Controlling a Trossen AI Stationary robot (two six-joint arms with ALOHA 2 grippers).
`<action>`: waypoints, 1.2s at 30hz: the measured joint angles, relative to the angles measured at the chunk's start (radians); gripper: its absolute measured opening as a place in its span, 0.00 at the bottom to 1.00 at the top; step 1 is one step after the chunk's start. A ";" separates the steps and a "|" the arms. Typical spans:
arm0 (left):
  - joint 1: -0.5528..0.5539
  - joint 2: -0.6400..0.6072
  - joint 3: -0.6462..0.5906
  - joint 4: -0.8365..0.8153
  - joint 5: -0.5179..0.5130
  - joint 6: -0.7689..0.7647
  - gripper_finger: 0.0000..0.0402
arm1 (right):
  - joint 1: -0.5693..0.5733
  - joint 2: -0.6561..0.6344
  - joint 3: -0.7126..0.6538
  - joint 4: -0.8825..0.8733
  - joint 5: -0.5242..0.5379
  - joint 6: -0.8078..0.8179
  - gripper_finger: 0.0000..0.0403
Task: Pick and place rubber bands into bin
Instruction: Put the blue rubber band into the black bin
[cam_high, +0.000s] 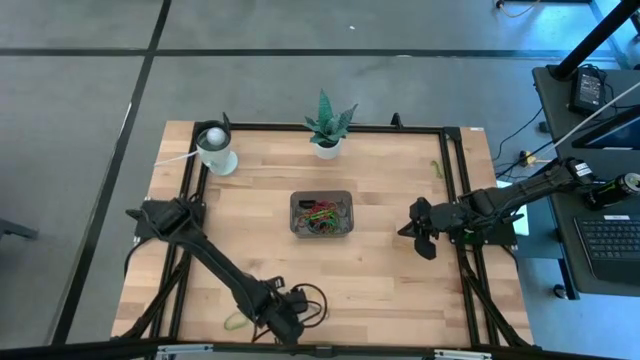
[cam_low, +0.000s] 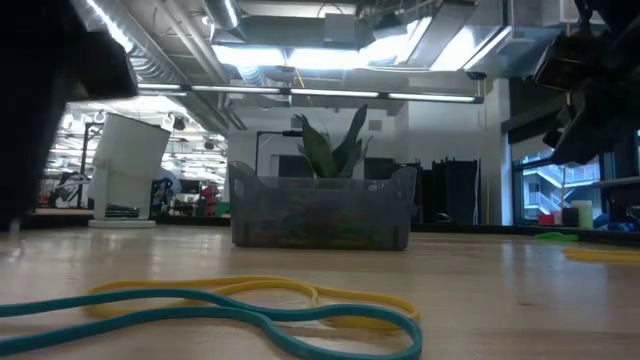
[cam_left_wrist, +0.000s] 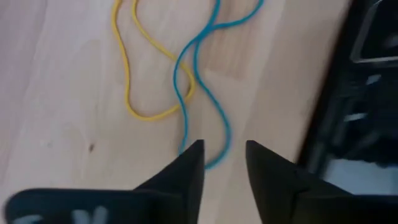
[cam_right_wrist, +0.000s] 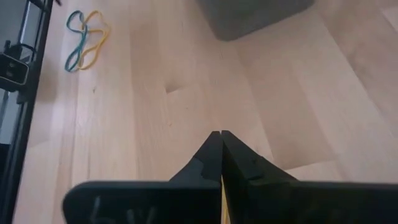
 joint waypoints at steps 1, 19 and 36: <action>-0.002 0.011 0.000 0.000 -0.004 0.020 0.30 | 0.000 0.000 0.000 -0.003 0.000 -0.008 0.00; -0.001 0.118 0.002 -0.004 -0.006 0.148 0.29 | 0.000 0.000 0.000 -0.031 0.001 -0.009 0.00; -0.007 -0.095 -0.001 -0.047 -0.014 0.197 0.00 | 0.000 0.001 0.000 -0.031 0.018 -0.012 0.00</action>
